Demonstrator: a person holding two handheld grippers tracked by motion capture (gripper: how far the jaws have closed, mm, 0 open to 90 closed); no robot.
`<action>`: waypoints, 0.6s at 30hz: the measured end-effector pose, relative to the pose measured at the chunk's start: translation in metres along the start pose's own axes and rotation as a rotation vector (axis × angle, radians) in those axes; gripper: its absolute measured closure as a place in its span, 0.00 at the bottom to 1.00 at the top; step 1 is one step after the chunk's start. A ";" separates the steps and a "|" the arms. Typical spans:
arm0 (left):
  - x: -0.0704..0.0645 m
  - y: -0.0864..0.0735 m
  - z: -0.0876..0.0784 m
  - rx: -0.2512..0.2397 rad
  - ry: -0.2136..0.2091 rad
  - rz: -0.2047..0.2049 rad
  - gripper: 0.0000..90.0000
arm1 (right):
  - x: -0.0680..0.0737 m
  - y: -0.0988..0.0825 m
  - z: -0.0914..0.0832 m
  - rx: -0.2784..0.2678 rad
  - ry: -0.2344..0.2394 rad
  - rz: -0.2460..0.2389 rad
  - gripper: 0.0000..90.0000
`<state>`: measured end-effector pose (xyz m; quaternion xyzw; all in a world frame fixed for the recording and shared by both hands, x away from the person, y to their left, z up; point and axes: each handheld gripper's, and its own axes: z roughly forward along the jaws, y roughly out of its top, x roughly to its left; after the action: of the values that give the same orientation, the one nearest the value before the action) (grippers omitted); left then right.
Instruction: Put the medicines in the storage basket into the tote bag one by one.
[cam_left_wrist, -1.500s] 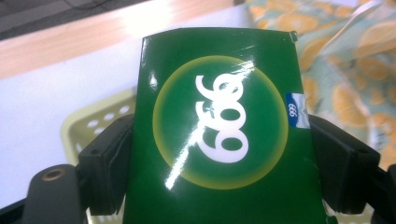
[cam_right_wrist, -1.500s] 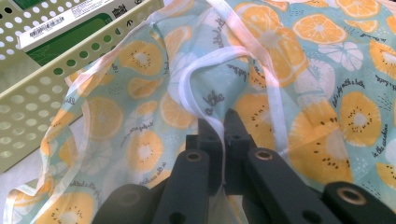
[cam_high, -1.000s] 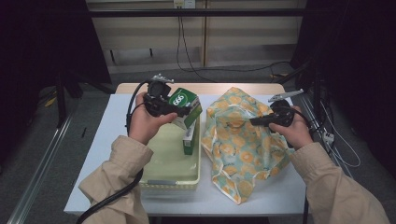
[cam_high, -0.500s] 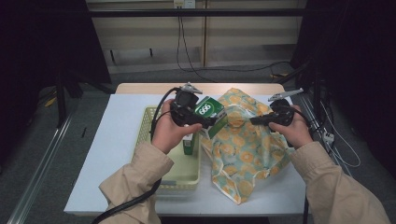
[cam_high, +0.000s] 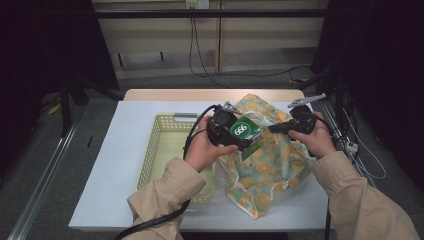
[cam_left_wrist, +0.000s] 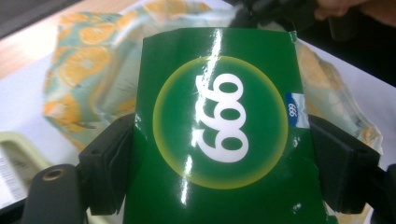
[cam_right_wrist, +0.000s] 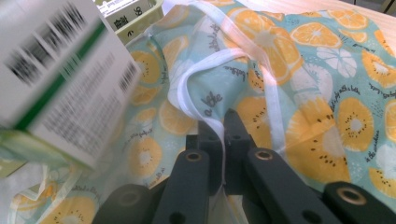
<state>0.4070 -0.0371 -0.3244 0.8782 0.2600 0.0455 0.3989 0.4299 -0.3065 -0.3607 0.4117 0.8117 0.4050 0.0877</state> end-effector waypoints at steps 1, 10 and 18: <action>-0.001 0.000 0.004 0.005 -0.006 0.002 0.20 | 0.000 0.000 -0.001 -0.004 -0.001 -0.001 1.00; -0.011 0.002 0.031 0.038 -0.033 0.032 0.20 | -0.002 0.001 -0.005 -0.010 -0.008 0.003 0.99; -0.011 -0.001 0.048 0.069 -0.025 0.038 0.20 | -0.003 0.001 -0.008 -0.016 -0.012 0.002 0.99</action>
<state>0.4109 -0.0747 -0.3560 0.8967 0.2397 0.0329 0.3707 0.4291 -0.3129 -0.3551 0.4140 0.8077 0.4089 0.0954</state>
